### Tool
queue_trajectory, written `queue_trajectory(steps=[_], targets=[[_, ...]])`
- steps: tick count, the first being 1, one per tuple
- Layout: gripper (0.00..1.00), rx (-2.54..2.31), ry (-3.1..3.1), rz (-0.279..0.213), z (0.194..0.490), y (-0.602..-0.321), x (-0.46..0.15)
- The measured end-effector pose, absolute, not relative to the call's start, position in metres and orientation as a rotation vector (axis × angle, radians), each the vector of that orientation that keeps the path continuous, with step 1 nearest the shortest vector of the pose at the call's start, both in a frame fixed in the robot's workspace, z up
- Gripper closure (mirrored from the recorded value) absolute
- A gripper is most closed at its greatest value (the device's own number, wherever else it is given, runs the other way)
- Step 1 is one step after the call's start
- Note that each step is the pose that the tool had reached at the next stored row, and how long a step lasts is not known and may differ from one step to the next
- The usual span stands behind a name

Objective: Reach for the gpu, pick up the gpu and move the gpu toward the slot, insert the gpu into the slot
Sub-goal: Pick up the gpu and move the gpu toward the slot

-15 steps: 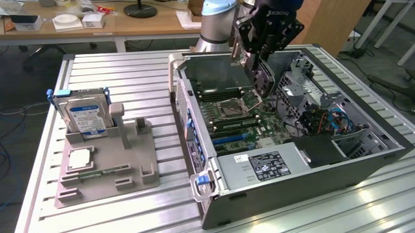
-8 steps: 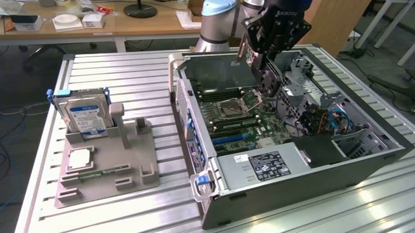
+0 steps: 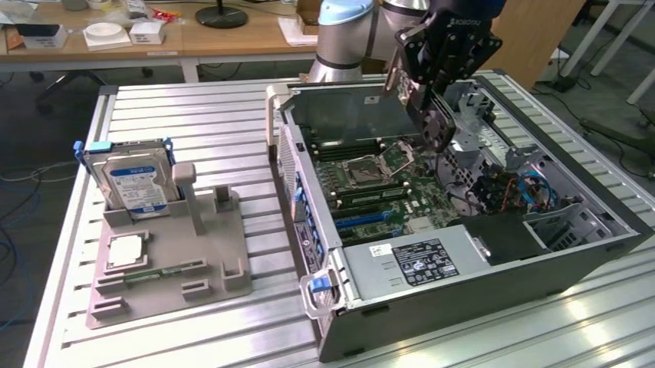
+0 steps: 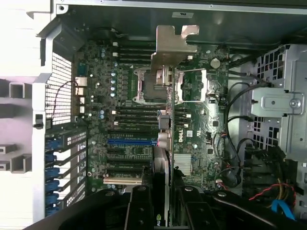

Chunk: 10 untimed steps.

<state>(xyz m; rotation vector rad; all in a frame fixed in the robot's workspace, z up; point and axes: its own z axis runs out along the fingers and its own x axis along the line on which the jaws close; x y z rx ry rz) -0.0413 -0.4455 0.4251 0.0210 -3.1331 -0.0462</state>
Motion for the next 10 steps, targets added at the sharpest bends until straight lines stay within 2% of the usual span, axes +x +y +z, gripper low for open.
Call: queue_trajectory(steps=[10], targets=[[0.74,0.028,-3.133,-0.046,0.424,-0.446,-0.022]])
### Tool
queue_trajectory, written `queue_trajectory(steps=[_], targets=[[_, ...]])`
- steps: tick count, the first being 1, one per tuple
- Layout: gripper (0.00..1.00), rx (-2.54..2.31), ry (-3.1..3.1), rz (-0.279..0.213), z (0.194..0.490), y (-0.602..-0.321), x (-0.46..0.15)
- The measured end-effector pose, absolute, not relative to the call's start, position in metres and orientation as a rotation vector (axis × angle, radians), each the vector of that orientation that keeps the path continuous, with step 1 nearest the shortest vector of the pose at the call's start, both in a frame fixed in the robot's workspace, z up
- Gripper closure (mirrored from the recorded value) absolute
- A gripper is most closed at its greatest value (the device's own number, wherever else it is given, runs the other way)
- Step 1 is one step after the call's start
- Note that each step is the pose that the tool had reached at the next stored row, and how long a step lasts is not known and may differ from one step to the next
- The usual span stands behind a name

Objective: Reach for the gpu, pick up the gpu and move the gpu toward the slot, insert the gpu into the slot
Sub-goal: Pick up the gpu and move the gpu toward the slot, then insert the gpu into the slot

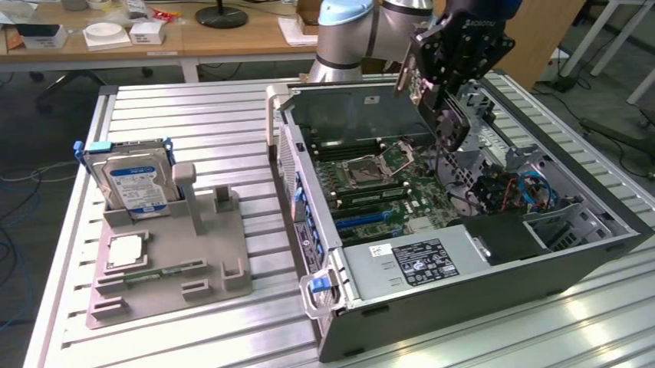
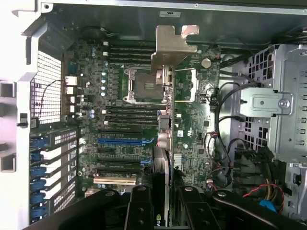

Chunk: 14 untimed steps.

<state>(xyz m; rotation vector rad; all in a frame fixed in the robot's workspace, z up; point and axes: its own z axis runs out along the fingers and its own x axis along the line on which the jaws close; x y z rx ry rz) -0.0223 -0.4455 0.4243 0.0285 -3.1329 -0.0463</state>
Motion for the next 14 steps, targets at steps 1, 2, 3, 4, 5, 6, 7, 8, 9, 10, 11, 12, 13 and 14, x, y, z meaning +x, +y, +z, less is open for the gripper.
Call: queue_trajectory(steps=[1,2,3,4,5,6,7,8,9,10,11,12,13,14], targets=[[0.74,0.029,-3.133,-0.046,0.4242,-0.4455,-0.0218],[0.74,0.029,-3.133,-0.046,0.4243,-0.4455,-0.0218],[0.74,0.029,-3.133,-0.046,0.4243,-0.4455,-0.0218],[0.74,0.029,-3.133,-0.046,0.4243,-0.4455,-0.0218],[0.74,0.029,-3.133,-0.046,0.4243,-0.4455,-0.0218],[0.74,0.029,-3.133,-0.046,0.4243,-0.4455,-0.0217],[0.74,0.029,-3.133,-0.046,0.4243,-0.4455,-0.0217],[0.74,0.029,-3.133,-0.046,0.4243,-0.4455,-0.0217],[0.74,0.029,-3.133,-0.046,0.4243,-0.4455,-0.0217],[0.74,0.029,-3.133,-0.046,0.4242,-0.4455,-0.0217],[0.74,0.029,-3.133,-0.046,0.4243,-0.4455,-0.0217],[0.74,0.029,-3.133,-0.046,0.4243,-0.4455,-0.0217],[0.74,0.032,-3.133,-0.046,0.4242,-0.4455,-0.0217],[0.74,0.038,-3.133,-0.046,0.4242,-0.4455,-0.0217]])
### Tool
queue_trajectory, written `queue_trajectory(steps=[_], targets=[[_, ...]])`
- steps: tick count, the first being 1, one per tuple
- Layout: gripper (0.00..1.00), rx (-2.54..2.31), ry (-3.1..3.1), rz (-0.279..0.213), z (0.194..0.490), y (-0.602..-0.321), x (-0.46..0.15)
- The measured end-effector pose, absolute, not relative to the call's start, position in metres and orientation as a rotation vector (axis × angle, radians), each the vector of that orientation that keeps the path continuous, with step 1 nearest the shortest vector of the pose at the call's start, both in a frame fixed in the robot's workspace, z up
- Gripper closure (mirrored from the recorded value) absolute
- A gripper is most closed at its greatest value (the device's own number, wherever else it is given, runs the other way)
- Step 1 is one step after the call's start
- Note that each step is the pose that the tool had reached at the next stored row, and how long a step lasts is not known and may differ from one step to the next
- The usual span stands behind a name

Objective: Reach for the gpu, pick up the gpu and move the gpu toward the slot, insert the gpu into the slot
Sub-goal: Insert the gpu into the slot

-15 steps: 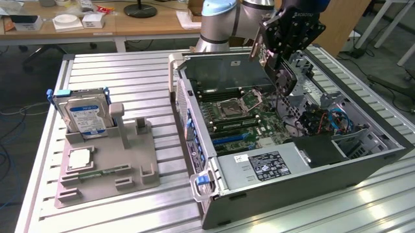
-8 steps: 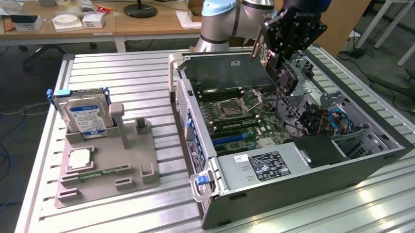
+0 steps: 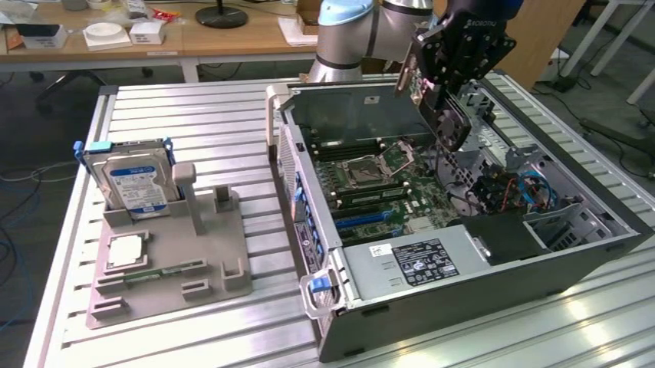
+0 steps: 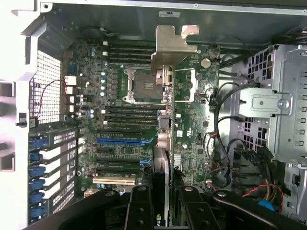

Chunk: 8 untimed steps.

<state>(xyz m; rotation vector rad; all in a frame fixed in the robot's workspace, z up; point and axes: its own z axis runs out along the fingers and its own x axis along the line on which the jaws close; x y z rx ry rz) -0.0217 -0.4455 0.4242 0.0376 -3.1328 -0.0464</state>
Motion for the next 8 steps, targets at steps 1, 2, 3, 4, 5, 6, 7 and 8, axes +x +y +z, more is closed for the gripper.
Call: queue_trajectory(steps=[1,2,3,4,5,6,7,8], targets=[[0.74,0.048,-3.133,-0.046,0.4243,-0.4455,-0.0217],[0.74,0.063,-3.132,-0.046,0.4243,-0.4455,-0.0217],[0.74,0.079,-3.132,-0.046,0.4243,-0.4455,-0.0217],[0.74,0.097,-3.131,-0.046,0.4243,-0.4455,-0.0217],[0.74,0.117,-3.13,-0.046,0.4242,-0.4455,-0.0217],[0.74,0.135,-3.129,-0.046,0.4243,-0.4455,-0.0217],[0.74,0.154,-3.128,-0.046,0.4243,-0.4456,-0.0217],[0.74,0.173,-3.127,-0.046,0.4243,-0.4456,-0.0217]])
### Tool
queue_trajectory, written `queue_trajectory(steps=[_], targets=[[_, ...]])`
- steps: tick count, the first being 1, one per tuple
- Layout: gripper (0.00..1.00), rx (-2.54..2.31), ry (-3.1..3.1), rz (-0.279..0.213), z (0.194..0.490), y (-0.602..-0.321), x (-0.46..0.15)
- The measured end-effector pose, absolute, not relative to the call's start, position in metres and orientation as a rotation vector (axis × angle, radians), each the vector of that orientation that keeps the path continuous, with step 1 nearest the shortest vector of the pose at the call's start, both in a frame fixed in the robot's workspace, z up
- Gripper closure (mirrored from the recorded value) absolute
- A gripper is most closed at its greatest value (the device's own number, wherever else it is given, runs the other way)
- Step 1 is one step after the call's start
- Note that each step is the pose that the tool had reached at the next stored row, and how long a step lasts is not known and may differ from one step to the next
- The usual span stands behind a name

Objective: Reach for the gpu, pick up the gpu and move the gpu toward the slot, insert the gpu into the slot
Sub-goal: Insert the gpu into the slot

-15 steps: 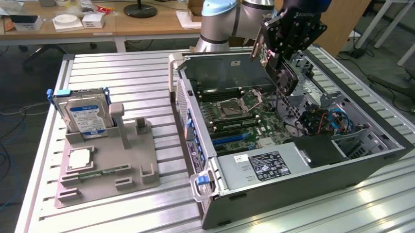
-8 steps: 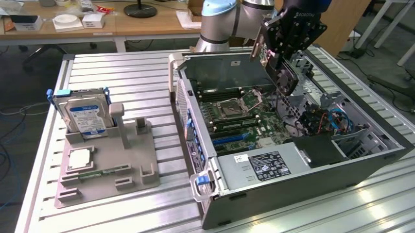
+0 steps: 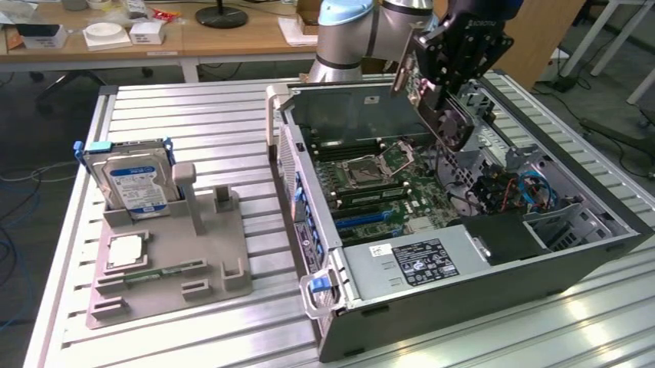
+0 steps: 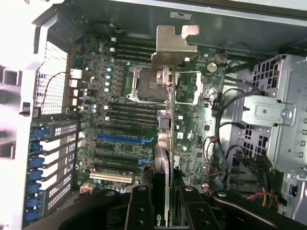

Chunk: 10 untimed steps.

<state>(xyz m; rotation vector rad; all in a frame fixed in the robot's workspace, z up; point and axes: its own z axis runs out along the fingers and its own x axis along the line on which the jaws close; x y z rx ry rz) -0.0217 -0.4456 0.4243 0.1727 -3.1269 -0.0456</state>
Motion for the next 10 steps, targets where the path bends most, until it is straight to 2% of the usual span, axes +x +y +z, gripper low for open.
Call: queue_trajectory(steps=[10], targets=[[0.74,0.349,-3.111,-0.045,0.4243,-0.4461,-0.0218]])
